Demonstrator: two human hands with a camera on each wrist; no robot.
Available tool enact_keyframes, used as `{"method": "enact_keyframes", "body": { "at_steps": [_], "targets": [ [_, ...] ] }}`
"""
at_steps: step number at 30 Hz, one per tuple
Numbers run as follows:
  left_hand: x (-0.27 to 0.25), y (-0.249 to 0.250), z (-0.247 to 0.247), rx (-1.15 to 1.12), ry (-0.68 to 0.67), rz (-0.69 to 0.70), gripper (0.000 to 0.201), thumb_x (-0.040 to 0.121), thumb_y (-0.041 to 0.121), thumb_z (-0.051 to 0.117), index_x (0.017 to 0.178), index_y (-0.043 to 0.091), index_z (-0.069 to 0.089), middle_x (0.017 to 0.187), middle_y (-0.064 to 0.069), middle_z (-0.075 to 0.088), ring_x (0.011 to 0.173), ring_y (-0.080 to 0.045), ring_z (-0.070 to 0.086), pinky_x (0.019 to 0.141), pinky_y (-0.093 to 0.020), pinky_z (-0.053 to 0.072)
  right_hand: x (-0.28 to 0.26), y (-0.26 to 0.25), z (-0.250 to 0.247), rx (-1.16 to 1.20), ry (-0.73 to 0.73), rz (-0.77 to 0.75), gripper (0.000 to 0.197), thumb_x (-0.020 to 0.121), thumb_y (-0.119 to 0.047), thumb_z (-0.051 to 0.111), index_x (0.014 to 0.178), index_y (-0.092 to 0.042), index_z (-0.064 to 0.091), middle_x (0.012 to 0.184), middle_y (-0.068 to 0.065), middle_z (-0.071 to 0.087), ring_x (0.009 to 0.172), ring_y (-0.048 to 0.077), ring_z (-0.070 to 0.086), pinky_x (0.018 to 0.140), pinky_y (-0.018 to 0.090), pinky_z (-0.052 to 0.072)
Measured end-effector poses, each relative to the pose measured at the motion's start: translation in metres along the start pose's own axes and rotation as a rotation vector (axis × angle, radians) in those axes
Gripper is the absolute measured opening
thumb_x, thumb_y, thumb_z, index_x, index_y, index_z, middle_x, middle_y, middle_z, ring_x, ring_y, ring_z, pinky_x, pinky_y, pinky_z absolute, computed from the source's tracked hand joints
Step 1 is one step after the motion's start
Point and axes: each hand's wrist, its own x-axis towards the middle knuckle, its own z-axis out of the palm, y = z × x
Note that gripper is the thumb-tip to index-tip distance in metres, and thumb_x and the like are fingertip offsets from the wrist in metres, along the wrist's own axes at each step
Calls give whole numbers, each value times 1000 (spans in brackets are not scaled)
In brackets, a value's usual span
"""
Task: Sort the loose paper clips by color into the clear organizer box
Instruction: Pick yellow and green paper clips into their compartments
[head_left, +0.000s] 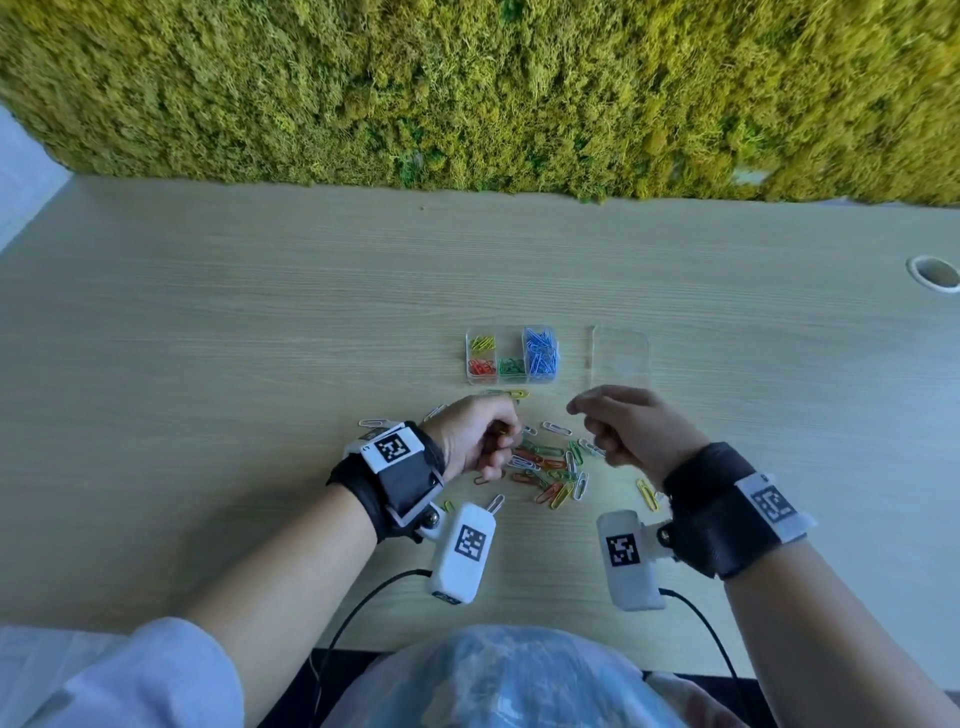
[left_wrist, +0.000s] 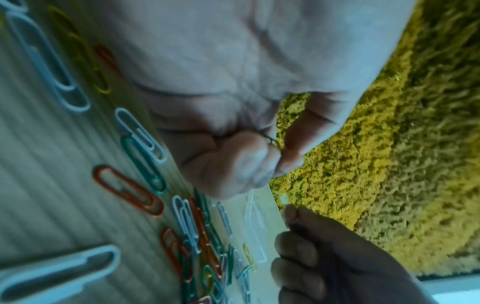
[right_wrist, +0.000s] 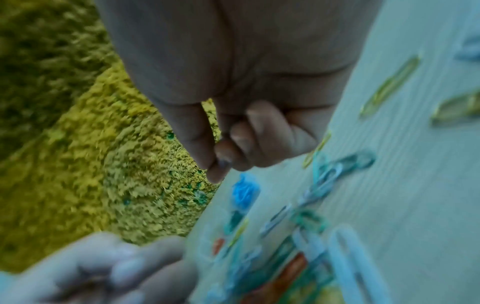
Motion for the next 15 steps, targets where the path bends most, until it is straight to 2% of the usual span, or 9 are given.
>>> {"method": "enact_keyframes", "body": {
  "at_steps": [2, 4, 6, 8, 10, 13, 15],
  "targets": [
    [2, 0, 2, 83, 29, 19, 29, 87, -1, 31, 67, 7, 50, 52, 0, 39, 37, -10, 38, 36, -14, 30, -2, 4, -6, -331, 109, -54, 12, 91, -18, 58, 85, -13, 68, 58, -6, 46, 50, 8, 39, 46, 18, 32],
    [4, -1, 3, 173, 42, 38, 33, 84, -7, 29, 74, 4, 58, 52, -1, 44, 39, -11, 43, 35, -16, 35, -5, 10, -15, -625, 233, -92, 12, 89, -23, 62, 87, -14, 70, 63, -10, 52, 56, 6, 47, 48, 16, 35],
    [5, 0, 6, 300, 43, 36, 37, 83, -10, 27, 79, 7, 60, 54, 0, 46, 38, -10, 42, 34, -17, 34, -13, 15, -25, -808, 342, -56, 13, 87, -24, 63, 87, -14, 71, 73, -5, 60, 66, 13, 54, 54, 21, 39],
    [5, 3, 13, 492, 39, 18, 37, 83, -8, 30, 79, 14, 60, 56, 1, 44, 36, -9, 34, 35, -16, 26, -22, 20, -33, -897, 383, 21, 11, 83, -24, 65, 83, -16, 72, 81, 1, 63, 74, 18, 55, 61, 23, 39],
    [5, 5, 22, 719, 22, 13, 30, 85, 1, 36, 79, 19, 60, 57, 3, 44, 38, -9, 33, 39, -16, 24, -31, 26, -35, -973, 353, 101, 11, 80, -28, 68, 79, -18, 72, 81, 3, 66, 76, 21, 58, 63, 23, 40],
    [6, 5, 33, 1015, 5, 67, 15, 88, 22, 47, 82, 23, 60, 67, 7, 54, 59, -11, 48, 54, -20, 37, -37, 34, -31, -1064, 305, 153, 19, 79, -37, 67, 82, -19, 72, 87, 4, 68, 83, 24, 63, 66, 26, 47],
    [8, 4, 37, 1173, 36, 116, 7, 83, 28, 55, 78, 25, 60, 79, 8, 61, 69, -11, 54, 61, -21, 42, -38, 38, -29, -1064, 304, 150, 19, 81, -36, 65, 87, -19, 72, 93, 5, 69, 87, 25, 64, 70, 28, 49]
  ]
}}
